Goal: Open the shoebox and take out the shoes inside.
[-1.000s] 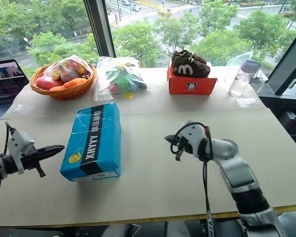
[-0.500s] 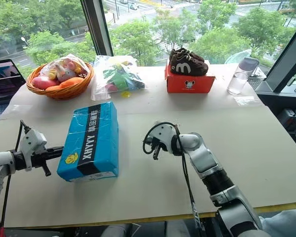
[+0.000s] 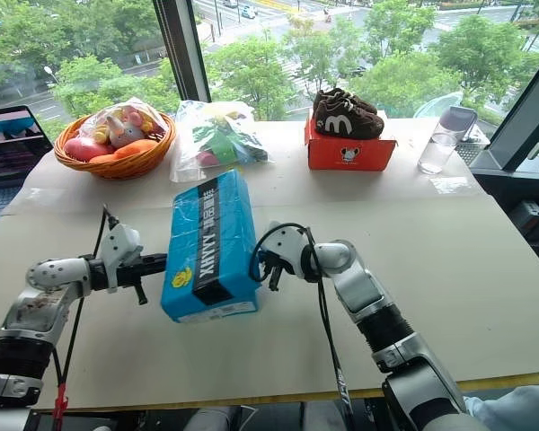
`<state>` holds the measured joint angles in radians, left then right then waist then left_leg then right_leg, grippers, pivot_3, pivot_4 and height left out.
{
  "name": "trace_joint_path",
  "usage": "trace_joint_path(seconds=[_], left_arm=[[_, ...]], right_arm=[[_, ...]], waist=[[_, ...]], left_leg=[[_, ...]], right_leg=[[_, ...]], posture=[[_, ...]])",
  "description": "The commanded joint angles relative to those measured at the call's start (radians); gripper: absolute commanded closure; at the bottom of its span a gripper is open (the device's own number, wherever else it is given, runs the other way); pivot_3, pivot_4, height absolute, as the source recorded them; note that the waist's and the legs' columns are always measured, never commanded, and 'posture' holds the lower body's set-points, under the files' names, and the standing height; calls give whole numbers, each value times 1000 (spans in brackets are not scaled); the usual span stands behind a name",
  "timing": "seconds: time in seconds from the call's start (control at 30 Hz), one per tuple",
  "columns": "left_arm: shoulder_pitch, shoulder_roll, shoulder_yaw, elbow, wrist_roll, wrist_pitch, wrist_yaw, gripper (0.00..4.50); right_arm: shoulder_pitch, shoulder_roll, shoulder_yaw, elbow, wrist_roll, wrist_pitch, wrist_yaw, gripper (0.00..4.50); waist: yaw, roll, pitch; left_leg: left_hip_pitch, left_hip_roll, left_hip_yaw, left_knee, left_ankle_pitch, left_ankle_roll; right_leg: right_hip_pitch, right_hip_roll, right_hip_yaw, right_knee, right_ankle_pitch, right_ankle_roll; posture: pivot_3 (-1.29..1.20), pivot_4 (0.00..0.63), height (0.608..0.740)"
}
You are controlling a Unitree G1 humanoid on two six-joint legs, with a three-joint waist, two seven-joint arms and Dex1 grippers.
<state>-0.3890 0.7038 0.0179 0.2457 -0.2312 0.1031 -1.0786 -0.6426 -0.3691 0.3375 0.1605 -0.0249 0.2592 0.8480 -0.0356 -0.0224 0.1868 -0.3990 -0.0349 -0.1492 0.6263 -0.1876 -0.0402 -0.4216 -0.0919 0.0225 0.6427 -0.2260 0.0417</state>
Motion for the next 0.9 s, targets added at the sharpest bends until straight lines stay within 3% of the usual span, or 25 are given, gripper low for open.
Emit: trace_joint_path(seconds=[0.03, 0.3, 0.47, 0.7, 0.9], left_arm=[[-56, -54, -55, -13, 15, -25, -10, 4485], [-144, -153, -101, 105, 70, -98, -6, 4485], [-160, -161, -94, 131, 78, -123, -3, 4485], [-98, -139, -47, 32, 38, -78, 13, 4485], [86, -115, 67, -183, -37, 27, 97, 4485]], right_arm=[[11, -19, -47, -77, 27, 8, 1, 4482], [70, -115, -106, -154, 37, 48, 16, 4482], [92, -125, -121, -170, 37, 68, 10, 4482], [104, -109, -112, -155, 30, 64, 8, 4482], [91, -86, -111, -111, 27, 44, 10, 4482]], waist=[[0, 0, 0], [-1, 0, 0], [-5, 0, 0], [-7, 0, 0], [-18, 0, 0]], left_leg=[[0, 0, 0, 0, 0, 0], [0, 0, 0, 0, 0, 0], [0, 0, 0, 1, 0, 0], [0, 0, 0, 1, 0, 0], [0, 0, 0, 0, 0, 0]], right_leg=[[0, 0, 0, 0, 0, 0], [0, 0, 0, 0, 0, 0], [1, 0, 0, 0, 0, 0], [0, 0, 0, 0, 0, 0], [0, 0, 1, 1, 0, 0]], posture=[[0, 150, 740], [0, 150, 740], [0, 150, 740], [0, 150, 740], [0, 150, 740]])
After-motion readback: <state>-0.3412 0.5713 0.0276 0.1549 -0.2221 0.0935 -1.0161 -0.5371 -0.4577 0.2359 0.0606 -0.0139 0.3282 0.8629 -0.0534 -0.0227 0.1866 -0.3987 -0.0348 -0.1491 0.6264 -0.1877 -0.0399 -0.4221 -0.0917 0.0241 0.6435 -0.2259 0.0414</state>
